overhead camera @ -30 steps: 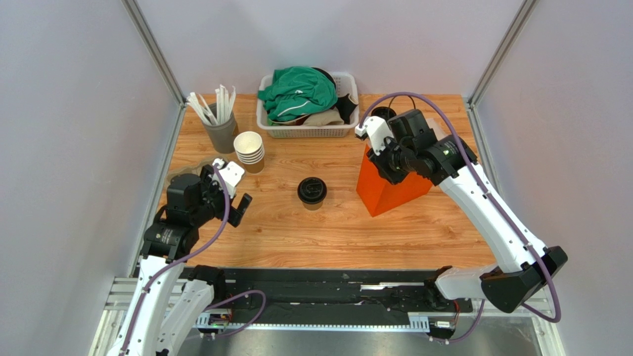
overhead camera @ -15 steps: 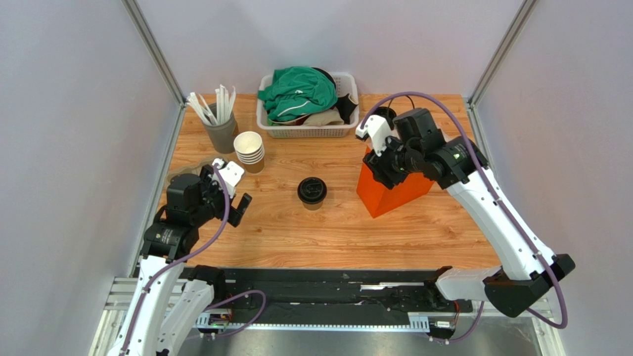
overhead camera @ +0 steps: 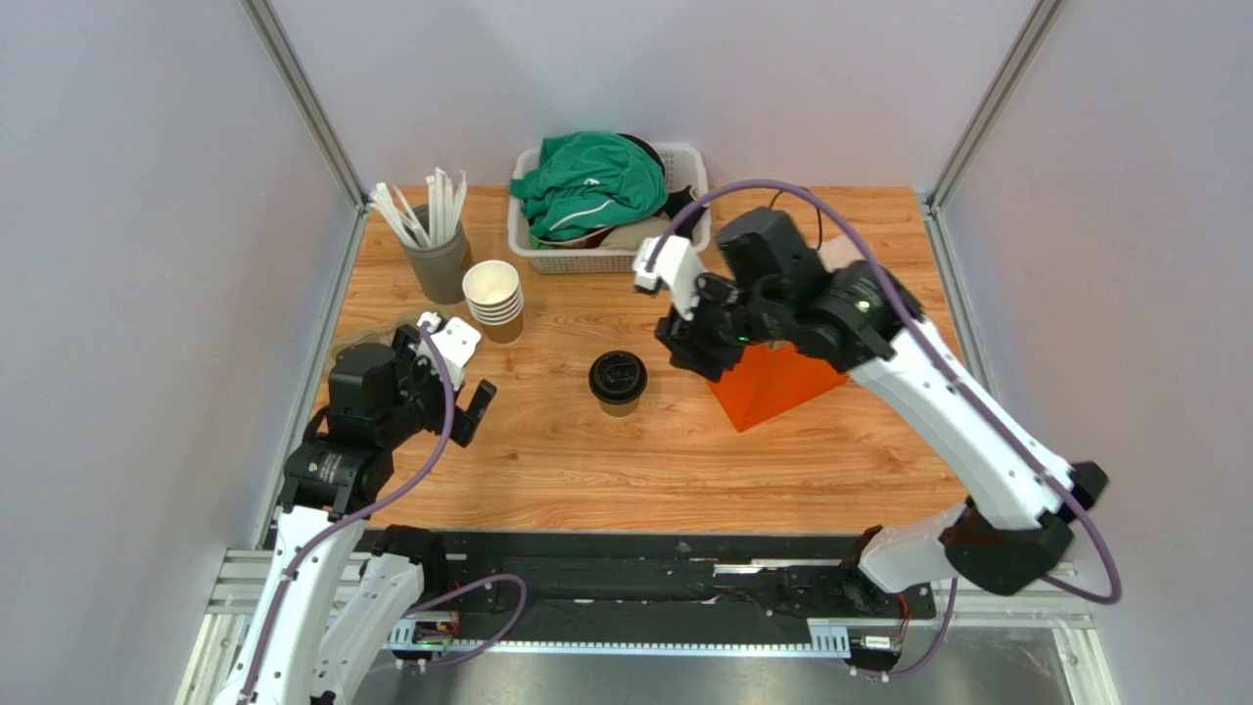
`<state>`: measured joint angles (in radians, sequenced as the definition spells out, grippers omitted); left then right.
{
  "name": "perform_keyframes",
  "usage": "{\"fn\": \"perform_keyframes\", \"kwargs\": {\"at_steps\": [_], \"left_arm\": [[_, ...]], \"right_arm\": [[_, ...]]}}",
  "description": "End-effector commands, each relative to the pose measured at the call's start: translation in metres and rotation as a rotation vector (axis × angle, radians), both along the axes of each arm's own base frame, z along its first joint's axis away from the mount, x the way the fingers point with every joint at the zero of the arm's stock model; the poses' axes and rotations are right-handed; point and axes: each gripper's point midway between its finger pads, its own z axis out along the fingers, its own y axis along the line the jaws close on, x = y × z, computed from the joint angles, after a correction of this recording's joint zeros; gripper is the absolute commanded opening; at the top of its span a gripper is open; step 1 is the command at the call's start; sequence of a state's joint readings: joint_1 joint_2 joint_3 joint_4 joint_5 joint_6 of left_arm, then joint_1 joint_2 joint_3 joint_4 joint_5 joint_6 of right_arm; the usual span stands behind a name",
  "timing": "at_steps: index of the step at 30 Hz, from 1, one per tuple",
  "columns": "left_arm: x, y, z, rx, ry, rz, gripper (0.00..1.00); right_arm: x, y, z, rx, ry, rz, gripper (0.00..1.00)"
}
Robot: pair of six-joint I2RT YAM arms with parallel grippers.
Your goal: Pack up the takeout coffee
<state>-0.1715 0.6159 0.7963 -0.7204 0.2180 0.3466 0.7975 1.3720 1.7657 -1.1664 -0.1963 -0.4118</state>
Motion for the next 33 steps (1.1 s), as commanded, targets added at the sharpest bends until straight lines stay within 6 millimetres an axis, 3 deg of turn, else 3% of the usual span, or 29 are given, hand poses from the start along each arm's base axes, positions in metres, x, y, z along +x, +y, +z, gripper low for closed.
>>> {"fn": "perform_keyframes", "kwargs": {"at_steps": [1, 2, 6, 10, 17, 24, 33], "left_arm": [[0.005, 0.005, 0.004, 0.001, -0.028, 0.028, 0.99], [0.005, 0.006, 0.004, 0.003, -0.029, 0.031, 0.99], [0.006, 0.008, 0.004, 0.003, -0.029, 0.045, 0.99], [0.006, 0.009, 0.004, 0.003, -0.031, 0.046, 0.99], [0.006, 0.009, 0.004, 0.003, -0.034, 0.049, 0.99], [0.007, 0.010, 0.003, 0.006, -0.032, 0.053, 0.99], [0.008, 0.010, 0.002, 0.007, -0.026, 0.051, 0.99]], "right_arm": [[0.016, 0.040, -0.030, -0.002, 0.099, 0.009, 0.49], [0.024, 0.049, -0.043, -0.021, 0.123, 0.001, 0.49], [0.051, 0.067, -0.062, -0.032, 0.135, -0.076, 0.50], [0.064, 0.083, -0.093, -0.050, 0.216, -0.138, 0.50], [0.083, 0.087, -0.141, -0.098, 0.291, -0.279, 0.51], [0.105, 0.078, -0.159, -0.123, 0.300, -0.402, 0.49], [0.101, 0.070, -0.174, -0.143, 0.338, -0.409, 0.45]]}}
